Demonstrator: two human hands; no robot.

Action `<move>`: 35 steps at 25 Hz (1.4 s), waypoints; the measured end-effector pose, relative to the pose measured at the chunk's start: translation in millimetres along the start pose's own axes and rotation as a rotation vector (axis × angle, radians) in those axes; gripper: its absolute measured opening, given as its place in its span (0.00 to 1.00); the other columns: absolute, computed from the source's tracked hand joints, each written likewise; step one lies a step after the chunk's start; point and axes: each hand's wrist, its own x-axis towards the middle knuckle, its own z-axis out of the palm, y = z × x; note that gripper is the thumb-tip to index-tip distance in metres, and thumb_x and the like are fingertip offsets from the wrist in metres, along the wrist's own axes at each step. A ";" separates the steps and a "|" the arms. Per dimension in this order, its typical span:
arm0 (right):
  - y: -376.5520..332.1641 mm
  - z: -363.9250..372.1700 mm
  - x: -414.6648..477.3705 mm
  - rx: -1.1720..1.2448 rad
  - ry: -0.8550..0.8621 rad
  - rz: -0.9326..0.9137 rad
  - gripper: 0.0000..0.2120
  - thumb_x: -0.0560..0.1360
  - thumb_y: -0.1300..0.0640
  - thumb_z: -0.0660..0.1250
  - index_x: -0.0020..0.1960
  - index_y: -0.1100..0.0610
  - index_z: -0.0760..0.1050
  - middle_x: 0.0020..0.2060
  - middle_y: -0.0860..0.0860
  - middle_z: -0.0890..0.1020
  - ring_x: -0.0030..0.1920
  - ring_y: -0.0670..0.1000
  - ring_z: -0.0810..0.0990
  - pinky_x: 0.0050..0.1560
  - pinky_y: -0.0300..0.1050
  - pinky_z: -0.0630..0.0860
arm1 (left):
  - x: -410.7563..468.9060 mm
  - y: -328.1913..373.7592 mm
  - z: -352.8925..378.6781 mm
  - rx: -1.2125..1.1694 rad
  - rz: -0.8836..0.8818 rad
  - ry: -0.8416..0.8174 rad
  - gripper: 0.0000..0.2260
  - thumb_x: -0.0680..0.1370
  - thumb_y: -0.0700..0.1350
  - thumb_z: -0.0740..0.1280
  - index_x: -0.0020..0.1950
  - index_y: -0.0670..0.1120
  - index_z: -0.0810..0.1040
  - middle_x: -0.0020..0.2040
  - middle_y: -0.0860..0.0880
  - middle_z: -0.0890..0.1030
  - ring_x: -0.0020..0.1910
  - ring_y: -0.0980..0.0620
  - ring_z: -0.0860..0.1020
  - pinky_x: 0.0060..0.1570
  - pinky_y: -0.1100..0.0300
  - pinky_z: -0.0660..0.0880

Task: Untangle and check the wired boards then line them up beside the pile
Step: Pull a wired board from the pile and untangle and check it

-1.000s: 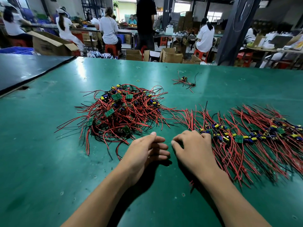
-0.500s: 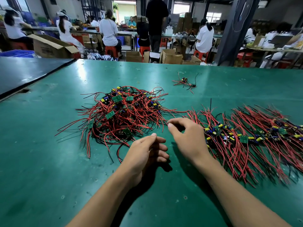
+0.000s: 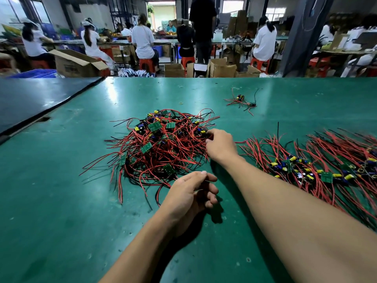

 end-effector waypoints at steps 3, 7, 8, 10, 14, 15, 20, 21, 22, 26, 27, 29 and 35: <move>1.4 -4.7 7.1 0.025 -0.082 -0.002 0.22 0.78 0.56 0.68 0.71 0.48 0.74 0.62 0.57 0.82 0.63 0.59 0.78 0.62 0.48 0.75 | 1.4 -0.1 -1.3 -0.005 -0.006 -0.011 0.10 0.82 0.42 0.58 0.49 0.38 0.76 0.33 0.43 0.77 0.27 0.51 0.74 0.28 0.61 0.70; 1.8 -9.5 10.3 -0.010 -0.172 -0.012 0.18 0.76 0.50 0.72 0.65 0.50 0.78 0.61 0.58 0.82 0.61 0.59 0.79 0.62 0.48 0.76 | 1.4 -0.2 -1.6 0.003 -0.008 -0.005 0.10 0.82 0.42 0.59 0.49 0.38 0.76 0.33 0.43 0.78 0.27 0.51 0.74 0.27 0.62 0.71; 1.7 -9.0 9.6 -0.018 -0.174 -0.012 0.17 0.75 0.49 0.74 0.62 0.50 0.79 0.60 0.58 0.82 0.60 0.59 0.80 0.61 0.49 0.76 | 1.0 0.0 -1.5 0.005 -0.006 -0.001 0.10 0.82 0.42 0.59 0.49 0.38 0.76 0.33 0.43 0.78 0.27 0.51 0.74 0.28 0.62 0.71; 1.8 -6.5 5.7 -0.022 -0.160 -0.023 0.15 0.73 0.48 0.75 0.57 0.51 0.78 0.58 0.57 0.81 0.59 0.58 0.79 0.59 0.47 0.76 | 0.1 0.0 -0.6 0.006 0.002 0.002 0.09 0.82 0.41 0.59 0.50 0.38 0.76 0.33 0.44 0.78 0.27 0.51 0.74 0.28 0.62 0.71; 0.9 -9.1 -5.4 0.106 -0.084 0.003 0.10 0.72 0.53 0.74 0.46 0.48 0.73 0.53 0.55 0.83 0.55 0.57 0.80 0.57 0.49 0.77 | -2.3 1.3 -0.4 0.008 0.013 0.004 0.09 0.82 0.41 0.58 0.51 0.37 0.76 0.33 0.44 0.77 0.27 0.51 0.74 0.28 0.62 0.70; 0.0 -14.1 -6.5 0.127 -0.053 0.022 0.10 0.71 0.53 0.74 0.45 0.47 0.73 0.52 0.54 0.84 0.54 0.57 0.81 0.58 0.50 0.78 | -2.7 1.8 -0.4 0.007 0.013 0.005 0.09 0.82 0.40 0.58 0.51 0.37 0.76 0.33 0.43 0.77 0.27 0.51 0.74 0.28 0.62 0.70; -10.2 -71.3 -9.9 0.574 0.149 0.156 0.05 0.72 0.56 0.72 0.41 0.52 0.76 0.40 0.52 0.83 0.41 0.53 0.81 0.42 0.48 0.79 | -5.1 3.1 0.0 0.003 0.006 0.009 0.09 0.82 0.40 0.58 0.50 0.37 0.76 0.34 0.43 0.78 0.28 0.50 0.75 0.28 0.61 0.71; -13.5 -84.5 -15.9 0.767 0.182 0.181 0.04 0.73 0.57 0.71 0.43 0.53 0.77 0.37 0.51 0.81 0.35 0.51 0.80 0.34 0.45 0.76 | -5.6 2.8 -0.1 0.006 0.005 0.012 0.08 0.82 0.40 0.59 0.51 0.37 0.76 0.34 0.43 0.78 0.28 0.50 0.75 0.29 0.61 0.71; -16.6 -95.8 -25.3 0.964 0.179 0.208 0.04 0.75 0.57 0.71 0.47 0.55 0.77 0.37 0.50 0.80 0.31 0.49 0.79 0.29 0.42 0.74 | -6.2 2.2 -0.5 0.007 0.004 0.018 0.08 0.82 0.41 0.59 0.51 0.38 0.76 0.35 0.43 0.78 0.29 0.50 0.75 0.29 0.61 0.71; -14.9 -107.5 -84.5 1.242 -0.084 0.203 0.09 0.76 0.59 0.72 0.53 0.57 0.74 0.38 0.51 0.79 0.27 0.47 0.79 0.25 0.40 0.75 | -4.2 -2.5 2.9 -0.014 0.050 0.062 0.12 0.81 0.46 0.62 0.55 0.37 0.77 0.37 0.42 0.80 0.32 0.48 0.78 0.30 0.60 0.76; -10.2 -100.9 -100.9 1.177 -0.154 0.197 0.10 0.75 0.60 0.73 0.52 0.56 0.72 0.38 0.52 0.79 0.27 0.48 0.78 0.25 0.41 0.75 | -2.6 -3.9 3.8 -0.016 0.076 0.066 0.15 0.81 0.49 0.62 0.56 0.38 0.77 0.39 0.42 0.81 0.34 0.47 0.80 0.32 0.59 0.78; 0.2 -83.2 -130.3 1.026 -0.264 0.187 0.14 0.74 0.62 0.74 0.51 0.56 0.70 0.40 0.54 0.79 0.28 0.49 0.77 0.27 0.43 0.76 | -1.4 -6.8 6.3 -0.014 0.110 0.042 0.18 0.78 0.53 0.63 0.56 0.38 0.78 0.43 0.41 0.83 0.37 0.47 0.81 0.36 0.57 0.80; 27.6 -62.1 -155.2 0.753 -0.353 -0.048 0.13 0.70 0.58 0.79 0.49 0.54 0.77 0.40 0.47 0.82 0.33 0.44 0.77 0.33 0.36 0.72 | -2.6 -9.8 4.4 0.058 0.097 0.116 0.08 0.76 0.39 0.69 0.52 0.37 0.80 0.43 0.40 0.85 0.36 0.47 0.83 0.39 0.55 0.81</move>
